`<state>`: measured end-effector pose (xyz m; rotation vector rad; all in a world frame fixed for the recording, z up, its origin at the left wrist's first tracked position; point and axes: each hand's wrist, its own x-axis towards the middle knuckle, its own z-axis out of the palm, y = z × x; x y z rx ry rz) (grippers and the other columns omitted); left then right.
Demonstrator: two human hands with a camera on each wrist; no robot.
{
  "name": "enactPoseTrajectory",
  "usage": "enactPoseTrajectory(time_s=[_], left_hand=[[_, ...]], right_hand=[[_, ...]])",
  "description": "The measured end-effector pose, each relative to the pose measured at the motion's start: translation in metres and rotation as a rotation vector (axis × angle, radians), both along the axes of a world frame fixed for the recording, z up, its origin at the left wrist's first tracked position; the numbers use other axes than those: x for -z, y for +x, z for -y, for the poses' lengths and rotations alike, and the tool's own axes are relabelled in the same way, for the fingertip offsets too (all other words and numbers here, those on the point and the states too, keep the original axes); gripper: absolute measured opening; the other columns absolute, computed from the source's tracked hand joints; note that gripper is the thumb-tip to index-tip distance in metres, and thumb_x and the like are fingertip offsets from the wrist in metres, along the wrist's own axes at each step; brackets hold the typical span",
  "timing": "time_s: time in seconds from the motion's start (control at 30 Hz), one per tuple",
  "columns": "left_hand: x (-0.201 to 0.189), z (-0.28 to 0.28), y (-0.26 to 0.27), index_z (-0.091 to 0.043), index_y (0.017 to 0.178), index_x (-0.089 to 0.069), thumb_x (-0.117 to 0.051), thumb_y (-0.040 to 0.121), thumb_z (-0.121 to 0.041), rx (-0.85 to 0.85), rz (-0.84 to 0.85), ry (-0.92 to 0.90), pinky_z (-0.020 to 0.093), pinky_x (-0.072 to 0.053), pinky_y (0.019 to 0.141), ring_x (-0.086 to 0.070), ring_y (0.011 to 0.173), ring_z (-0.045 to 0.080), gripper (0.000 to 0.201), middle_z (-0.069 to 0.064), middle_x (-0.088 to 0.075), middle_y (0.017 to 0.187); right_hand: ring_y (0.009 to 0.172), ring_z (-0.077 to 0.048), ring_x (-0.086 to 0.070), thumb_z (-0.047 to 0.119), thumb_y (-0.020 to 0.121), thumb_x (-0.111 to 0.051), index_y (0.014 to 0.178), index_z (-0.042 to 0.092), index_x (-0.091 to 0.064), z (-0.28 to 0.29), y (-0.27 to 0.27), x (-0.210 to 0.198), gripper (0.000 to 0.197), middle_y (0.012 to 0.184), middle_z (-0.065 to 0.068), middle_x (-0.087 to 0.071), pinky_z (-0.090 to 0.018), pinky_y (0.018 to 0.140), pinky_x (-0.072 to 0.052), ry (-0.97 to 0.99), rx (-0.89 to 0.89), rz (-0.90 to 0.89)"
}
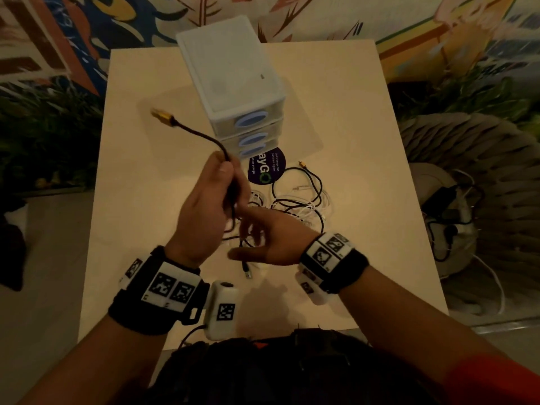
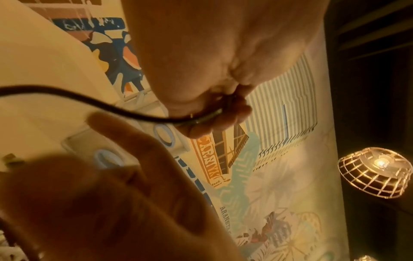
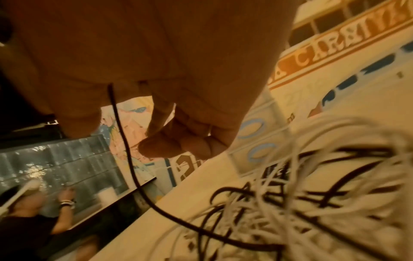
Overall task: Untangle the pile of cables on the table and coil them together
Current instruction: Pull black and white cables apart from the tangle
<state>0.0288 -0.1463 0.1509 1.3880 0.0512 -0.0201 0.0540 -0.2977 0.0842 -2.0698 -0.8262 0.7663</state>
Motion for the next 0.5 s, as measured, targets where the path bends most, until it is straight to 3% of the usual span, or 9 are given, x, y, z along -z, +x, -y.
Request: enactPoseTrajectory(time_s=[0.07, 0.13, 0.23, 0.33, 0.4, 0.5], left_hand=[[0.001, 0.005, -0.003, -0.014, 0.099, -0.047, -0.027, 0.111, -0.016, 0.030, 0.002, 0.033, 0.025, -0.047, 0.069, -0.052, 0.068, 0.020, 0.023, 0.007, -0.054, 0.074], [0.001, 0.004, -0.005, -0.015, 0.104, -0.049, -0.029, 0.111, -0.016, 0.038, 0.033, 0.084, 0.032, -0.051, 0.077, -0.059, 0.078, 0.028, 0.021, 0.006, -0.063, 0.080], [0.005, -0.006, -0.003, -0.012, 0.110, -0.045, -0.034, 0.108, -0.020, -0.031, 0.038, 0.151, 0.032, -0.051, 0.075, -0.065, 0.081, 0.024, 0.014, 0.005, -0.069, 0.083], [0.007, -0.022, 0.002, -0.015, 0.114, -0.046, -0.046, 0.106, -0.016, -0.096, -0.033, 0.109, 0.029, -0.052, 0.074, -0.069, 0.085, 0.021, 0.007, 0.004, -0.072, 0.085], [0.008, -0.029, 0.004, -0.018, 0.116, -0.049, -0.054, 0.104, -0.010, -0.085, -0.086, 0.134, 0.025, -0.053, 0.077, -0.071, 0.091, 0.017, 0.015, 0.002, -0.076, 0.094], [0.014, -0.029, 0.003, -0.019, 0.120, -0.055, -0.072, 0.093, -0.021, -0.001, -0.094, 0.224, 0.023, -0.054, 0.085, -0.068, 0.107, 0.013, 0.032, 0.002, -0.073, 0.115]], right_hand=[[0.077, -0.005, -0.061, 0.046, 0.090, -0.071, 0.117, 0.033, -0.062, -0.011, -0.003, 0.001, 0.031, 0.094, 0.014, -0.063, -0.030, 0.074, -0.055, 0.080, -0.010, -0.033], [0.079, -0.010, -0.061, 0.038, 0.094, -0.069, 0.108, 0.027, -0.070, -0.013, -0.002, 0.004, 0.018, 0.095, 0.011, -0.062, -0.030, 0.074, -0.055, 0.117, -0.020, -0.017], [0.088, -0.011, -0.062, 0.034, 0.099, -0.062, 0.111, 0.025, -0.071, -0.009, 0.004, 0.010, 0.017, 0.107, 0.006, -0.063, -0.027, 0.078, -0.052, 0.112, -0.009, 0.042], [0.088, -0.009, -0.062, 0.038, 0.104, -0.050, 0.115, 0.022, -0.063, -0.002, 0.010, 0.012, 0.023, 0.106, 0.008, -0.069, -0.025, 0.077, -0.047, 0.044, 0.066, 0.035], [0.082, -0.002, -0.062, 0.041, 0.106, -0.043, 0.118, 0.019, -0.059, 0.002, 0.013, 0.010, 0.030, 0.104, 0.014, -0.072, -0.015, 0.071, -0.042, -0.002, 0.078, 0.016], [0.080, -0.002, -0.062, 0.039, 0.108, -0.038, 0.120, 0.015, -0.054, 0.004, 0.011, 0.008, 0.030, 0.100, 0.009, -0.076, -0.023, 0.072, -0.043, -0.052, 0.045, 0.004]])
